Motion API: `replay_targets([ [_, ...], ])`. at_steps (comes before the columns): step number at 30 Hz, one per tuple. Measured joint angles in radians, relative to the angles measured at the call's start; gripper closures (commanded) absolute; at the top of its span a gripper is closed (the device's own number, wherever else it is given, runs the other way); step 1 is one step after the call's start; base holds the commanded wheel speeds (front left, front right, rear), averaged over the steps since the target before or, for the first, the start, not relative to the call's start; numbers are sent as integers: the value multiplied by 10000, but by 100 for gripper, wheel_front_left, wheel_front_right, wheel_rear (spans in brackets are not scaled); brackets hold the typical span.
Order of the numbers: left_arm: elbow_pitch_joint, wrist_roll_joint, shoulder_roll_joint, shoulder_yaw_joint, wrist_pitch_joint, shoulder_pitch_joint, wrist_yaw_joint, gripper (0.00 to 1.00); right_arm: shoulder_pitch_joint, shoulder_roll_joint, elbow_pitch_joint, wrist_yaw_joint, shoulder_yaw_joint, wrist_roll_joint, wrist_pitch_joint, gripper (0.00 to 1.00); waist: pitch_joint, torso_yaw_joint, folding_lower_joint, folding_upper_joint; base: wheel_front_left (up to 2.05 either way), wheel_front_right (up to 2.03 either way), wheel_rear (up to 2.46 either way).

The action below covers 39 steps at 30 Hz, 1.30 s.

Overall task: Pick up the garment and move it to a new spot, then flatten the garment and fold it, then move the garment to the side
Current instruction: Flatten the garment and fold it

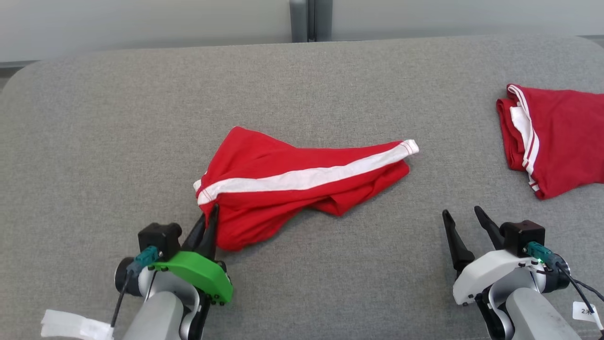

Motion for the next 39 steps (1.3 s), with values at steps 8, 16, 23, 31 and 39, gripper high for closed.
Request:
replay_targets([
  [8,169,44,140,205,0,828,-58,0,291,77,29,0,-44,8,-2,0,-491,-91,0,0,0,0,0],
  [16,-828,936,153,1524,-2,1954,738,0,777,316,-677,0,-518,-270,-2,0,-1085,-467,0,0,0,0,0],
  [23,-2226,1755,-107,2587,-2,3004,953,0,1194,631,-1290,0,-698,-585,-2,0,-1537,-792,0,0,0,0,0],
  [31,-3074,2343,-433,3279,-2,4051,767,0,1596,853,-1659,0,-769,-782,-2,0,-1956,-939,0,0,0,0,0],
  [39,-3081,2481,-493,3348,-2,4204,650,0,1752,943,-1732,0,-719,-834,-2,0,-1930,-903,0,0,0,0,0],
])
